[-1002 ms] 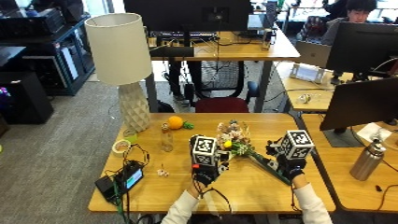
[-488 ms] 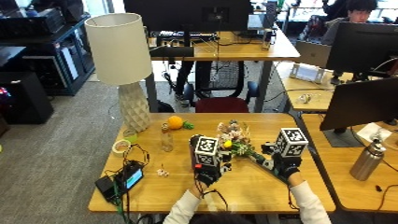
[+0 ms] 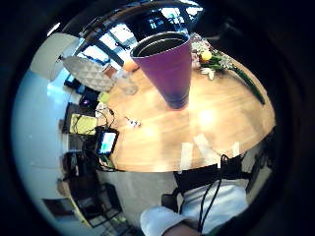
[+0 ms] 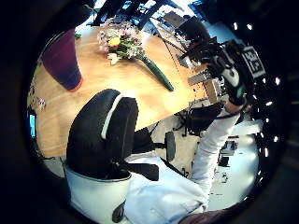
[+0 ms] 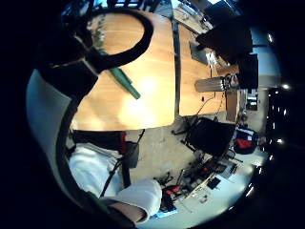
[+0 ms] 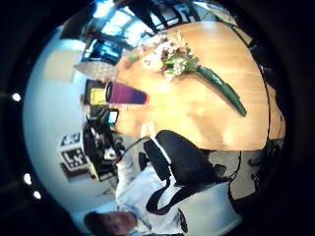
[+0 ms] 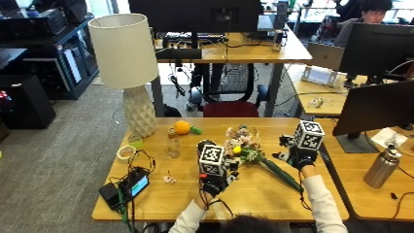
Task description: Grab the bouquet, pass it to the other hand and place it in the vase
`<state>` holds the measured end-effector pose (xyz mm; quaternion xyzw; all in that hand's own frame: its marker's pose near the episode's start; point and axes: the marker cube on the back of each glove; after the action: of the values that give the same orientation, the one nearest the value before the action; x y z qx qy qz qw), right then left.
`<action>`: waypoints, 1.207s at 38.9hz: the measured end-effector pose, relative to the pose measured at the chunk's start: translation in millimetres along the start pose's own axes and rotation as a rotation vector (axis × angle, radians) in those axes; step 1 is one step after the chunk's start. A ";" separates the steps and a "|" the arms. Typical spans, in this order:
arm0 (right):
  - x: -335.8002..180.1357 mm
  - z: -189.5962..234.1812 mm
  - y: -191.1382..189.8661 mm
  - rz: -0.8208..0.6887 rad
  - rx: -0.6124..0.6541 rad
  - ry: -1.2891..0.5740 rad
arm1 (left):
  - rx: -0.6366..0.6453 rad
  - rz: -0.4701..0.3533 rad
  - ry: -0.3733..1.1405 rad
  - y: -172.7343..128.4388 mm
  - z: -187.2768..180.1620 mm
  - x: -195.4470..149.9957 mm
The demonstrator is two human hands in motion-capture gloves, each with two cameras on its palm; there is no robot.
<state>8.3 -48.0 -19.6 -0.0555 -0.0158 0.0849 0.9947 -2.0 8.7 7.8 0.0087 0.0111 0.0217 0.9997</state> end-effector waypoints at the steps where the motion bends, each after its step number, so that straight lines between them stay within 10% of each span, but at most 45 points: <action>1: 4.6 2.9 -6.2 0.018 -0.012 -0.003 | 0.001 0.004 0.000 1.3 -0.7 0.1; 15: 81.0 101.3 -79.9 0.248 -0.194 -0.061 | -0.010 0.035 0.001 9.6 8.4 6.2; 22: 49.3 102.5 -10.3 0.289 -0.343 -0.075 | -0.020 0.037 0.002 8.4 15.8 3.6; 47: 45.2 167.2 -11.4 0.355 -0.377 0.106 | -0.041 0.038 0.018 14.6 17.6 3.1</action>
<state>47.8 -33.5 148.7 -0.2464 0.0307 0.2507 0.9357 0.9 23.1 25.6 -0.0119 0.0196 0.0409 0.9989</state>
